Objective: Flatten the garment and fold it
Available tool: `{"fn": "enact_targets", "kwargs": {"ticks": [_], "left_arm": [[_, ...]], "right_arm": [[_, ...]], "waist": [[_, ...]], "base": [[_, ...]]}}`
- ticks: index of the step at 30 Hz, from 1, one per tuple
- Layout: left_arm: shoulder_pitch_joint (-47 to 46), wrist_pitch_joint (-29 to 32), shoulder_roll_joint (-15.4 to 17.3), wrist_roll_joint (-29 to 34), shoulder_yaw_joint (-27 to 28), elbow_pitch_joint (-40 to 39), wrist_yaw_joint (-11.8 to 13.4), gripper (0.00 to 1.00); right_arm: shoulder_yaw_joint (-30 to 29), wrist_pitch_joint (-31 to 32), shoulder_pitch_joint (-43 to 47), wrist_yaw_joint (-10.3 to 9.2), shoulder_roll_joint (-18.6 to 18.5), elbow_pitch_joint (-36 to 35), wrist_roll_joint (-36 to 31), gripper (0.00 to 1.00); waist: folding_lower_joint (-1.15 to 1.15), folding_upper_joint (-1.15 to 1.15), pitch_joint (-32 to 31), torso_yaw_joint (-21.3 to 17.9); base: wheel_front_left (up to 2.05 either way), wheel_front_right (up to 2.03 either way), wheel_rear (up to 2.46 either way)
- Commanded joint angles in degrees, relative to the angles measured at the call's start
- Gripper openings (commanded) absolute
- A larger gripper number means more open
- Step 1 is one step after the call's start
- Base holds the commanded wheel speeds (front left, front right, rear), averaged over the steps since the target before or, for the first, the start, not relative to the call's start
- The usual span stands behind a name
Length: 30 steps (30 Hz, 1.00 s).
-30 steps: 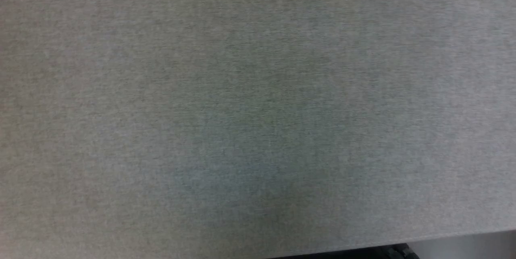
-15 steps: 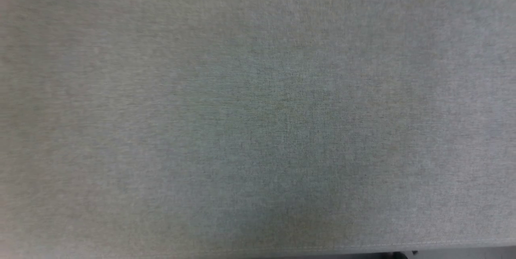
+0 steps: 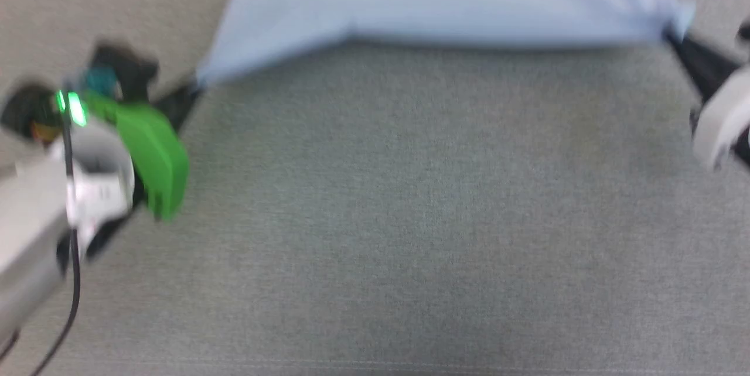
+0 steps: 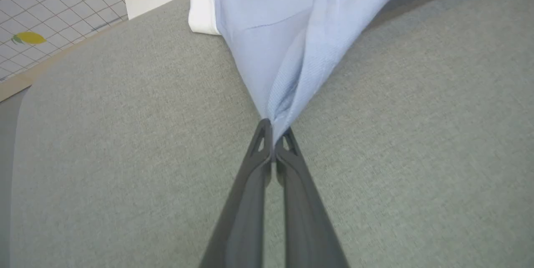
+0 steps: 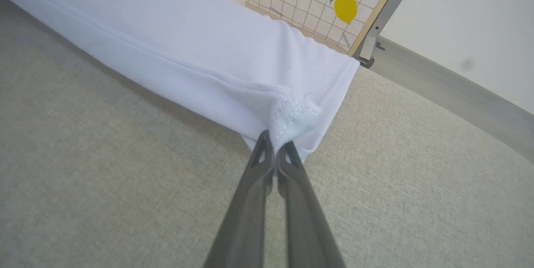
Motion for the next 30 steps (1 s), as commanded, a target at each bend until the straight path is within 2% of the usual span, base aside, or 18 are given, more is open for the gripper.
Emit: {"fn": "enact_targets", "kwargs": {"ticks": [1,7,13,16,24,30], "left_arm": [[2.68,0.76,2.09,-1.34,-0.69,-2.73,1.19,0.00],[11.35,4.18,7.16,-4.93,-3.45,-13.92,4.02,0.00],[18.39,5.31,9.11,-8.06,-4.58,-20.88,6.89,0.00],[21.73,6.43,9.25,-9.40,-5.03,-22.65,7.43,0.00],[30.81,11.88,8.84,-10.46,-5.72,-25.73,6.84,0.00],[33.10,10.85,6.64,-8.77,-5.41,-25.75,7.44,0.00]], "right_arm": [[0.36,0.75,2.74,-0.11,-1.26,-1.01,0.57,0.00],[0.88,5.17,12.22,-0.11,-4.77,-4.89,2.76,0.00],[0.54,11.52,20.93,-0.11,-8.05,-10.48,6.39,0.00],[0.01,14.42,24.72,-0.11,-9.76,-13.54,8.16,0.00],[-1.41,23.53,34.66,-0.11,-14.68,-22.21,12.59,0.00],[-6.07,24.03,38.03,-0.11,-15.43,-25.67,12.99,0.00]], "waist": [[0.01,0.00,-5.82,1.83],[0.01,0.00,-10.21,2.01],[0.01,0.00,-13.94,1.91],[0.01,0.00,-15.47,1.70],[0.01,0.00,-17.38,0.95],[0.01,0.00,-16.82,0.45]], "base": [[0.00,0.00,0.00],[0.00,0.00,0.00],[0.00,0.00,0.00],[0.00,0.00,0.00],[0.00,0.00,0.00],[0.00,0.00,0.00]]}}
